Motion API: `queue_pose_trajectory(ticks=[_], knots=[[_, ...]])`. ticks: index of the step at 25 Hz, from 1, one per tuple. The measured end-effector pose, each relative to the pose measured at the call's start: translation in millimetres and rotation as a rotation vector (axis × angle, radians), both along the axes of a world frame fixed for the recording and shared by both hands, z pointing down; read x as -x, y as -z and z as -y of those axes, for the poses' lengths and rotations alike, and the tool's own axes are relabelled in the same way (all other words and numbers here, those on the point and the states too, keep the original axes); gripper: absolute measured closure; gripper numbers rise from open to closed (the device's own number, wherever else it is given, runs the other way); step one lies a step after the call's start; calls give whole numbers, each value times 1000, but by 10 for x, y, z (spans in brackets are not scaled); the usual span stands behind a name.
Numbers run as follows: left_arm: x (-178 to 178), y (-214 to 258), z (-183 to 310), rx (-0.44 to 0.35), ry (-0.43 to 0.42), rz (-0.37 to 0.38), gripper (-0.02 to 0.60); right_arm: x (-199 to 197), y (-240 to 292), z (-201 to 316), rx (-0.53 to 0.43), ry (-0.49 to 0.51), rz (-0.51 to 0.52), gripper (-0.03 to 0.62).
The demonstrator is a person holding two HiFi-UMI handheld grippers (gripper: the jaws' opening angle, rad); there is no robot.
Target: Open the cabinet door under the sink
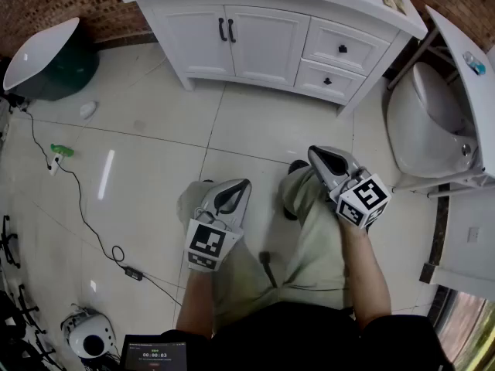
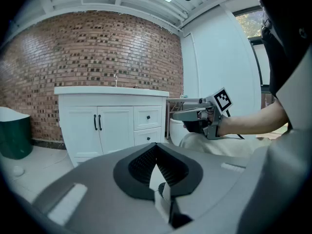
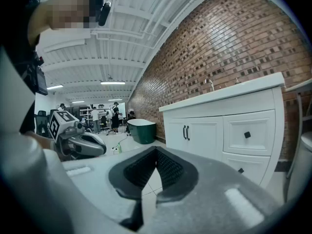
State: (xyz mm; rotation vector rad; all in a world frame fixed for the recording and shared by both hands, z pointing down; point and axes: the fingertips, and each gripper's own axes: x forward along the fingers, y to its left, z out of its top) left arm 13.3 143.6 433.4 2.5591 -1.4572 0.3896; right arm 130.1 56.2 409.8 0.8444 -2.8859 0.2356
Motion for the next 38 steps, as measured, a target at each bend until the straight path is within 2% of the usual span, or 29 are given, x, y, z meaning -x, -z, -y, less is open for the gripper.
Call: queue_pose_trajectory(ticks=[9,14,19,27,32,38], knots=[[209,-63,676,30,15,3,565,312,-117,704,48,23,-8,602],[328,-52,1005,30,20,3,565,495,-107,1010,34,36,-41,602],[442,-81,1251,41,22,11,565,564,-106,1263,42,33,-25,602],[566,-141,1679,58,4,14,565,600,-63,1599,20,5,-68,602],[528,-227,1920,77,-26,59,565,591,73,1816,15,-8,-12,602],[680,-305,2194,103,-12,69,565,784,34,2061,4,-2,-45,602]])
